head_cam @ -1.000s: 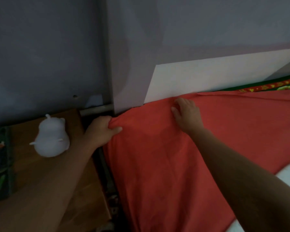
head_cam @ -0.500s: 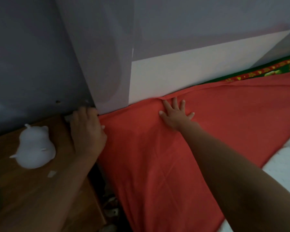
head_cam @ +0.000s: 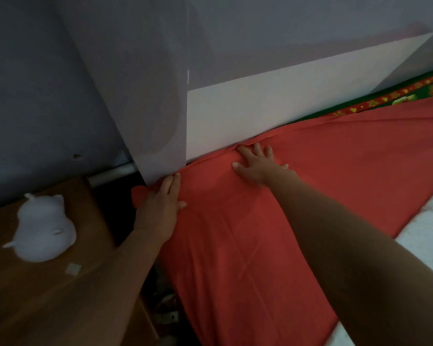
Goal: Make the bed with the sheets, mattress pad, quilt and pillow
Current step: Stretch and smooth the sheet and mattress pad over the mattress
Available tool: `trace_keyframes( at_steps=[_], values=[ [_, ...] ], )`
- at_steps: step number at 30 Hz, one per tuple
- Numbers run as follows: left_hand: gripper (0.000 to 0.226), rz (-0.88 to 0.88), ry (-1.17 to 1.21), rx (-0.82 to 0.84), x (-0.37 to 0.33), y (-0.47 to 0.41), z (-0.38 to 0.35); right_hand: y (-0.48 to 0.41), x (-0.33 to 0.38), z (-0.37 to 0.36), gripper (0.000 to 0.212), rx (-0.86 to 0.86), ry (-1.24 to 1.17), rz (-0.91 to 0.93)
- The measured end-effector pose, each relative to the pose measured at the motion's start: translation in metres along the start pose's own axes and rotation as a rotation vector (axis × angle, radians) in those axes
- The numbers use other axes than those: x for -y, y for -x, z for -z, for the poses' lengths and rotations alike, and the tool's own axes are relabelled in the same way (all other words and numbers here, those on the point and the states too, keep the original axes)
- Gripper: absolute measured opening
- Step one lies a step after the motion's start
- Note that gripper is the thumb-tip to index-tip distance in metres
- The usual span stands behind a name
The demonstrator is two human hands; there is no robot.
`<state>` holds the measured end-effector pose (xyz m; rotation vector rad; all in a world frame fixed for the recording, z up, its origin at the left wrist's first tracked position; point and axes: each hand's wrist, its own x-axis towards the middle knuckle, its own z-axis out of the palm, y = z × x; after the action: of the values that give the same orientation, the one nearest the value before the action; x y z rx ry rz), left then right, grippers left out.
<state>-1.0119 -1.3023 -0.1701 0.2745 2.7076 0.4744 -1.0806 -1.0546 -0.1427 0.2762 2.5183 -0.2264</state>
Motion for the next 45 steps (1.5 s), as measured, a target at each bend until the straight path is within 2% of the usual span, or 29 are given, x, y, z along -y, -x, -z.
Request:
trace_keyframes(
  at_steps=[4,8,11,16,23,29,38,45],
  values=[
    [0.064,-0.018,-0.115,-0.014,-0.003,0.001,0.011,0.012,-0.016,0.011,0.059,0.002,-0.013,0.118],
    [0.068,-0.071,-0.283,-0.083,-0.017,0.011,0.029,0.039,-0.055,0.02,0.056,-0.088,-0.06,0.204],
    [0.07,-0.175,-0.241,-0.1,-0.052,0.015,0.033,0.071,-0.094,0.024,0.052,-0.172,-0.075,0.155],
    [0.06,-0.403,-0.12,-0.09,-0.127,0.012,0.018,0.123,-0.175,0.021,0.048,-0.238,-0.083,0.061],
    [0.051,-0.506,-0.027,-0.036,-0.201,0.02,-0.012,0.182,-0.268,0.015,0.045,-0.27,-0.13,-0.076],
    [0.051,-0.591,-0.042,0.024,-0.286,0.019,-0.039,0.216,-0.344,0.003,0.045,-0.305,-0.222,-0.158],
    [0.055,-0.682,-0.121,0.116,-0.362,-0.022,-0.067,0.214,-0.417,-0.013,0.042,-0.315,-0.364,-0.264],
    [0.058,-0.706,-0.156,0.146,-0.404,-0.114,-0.068,0.137,-0.448,0.02,0.043,-0.381,-0.443,-0.3]
  ],
)
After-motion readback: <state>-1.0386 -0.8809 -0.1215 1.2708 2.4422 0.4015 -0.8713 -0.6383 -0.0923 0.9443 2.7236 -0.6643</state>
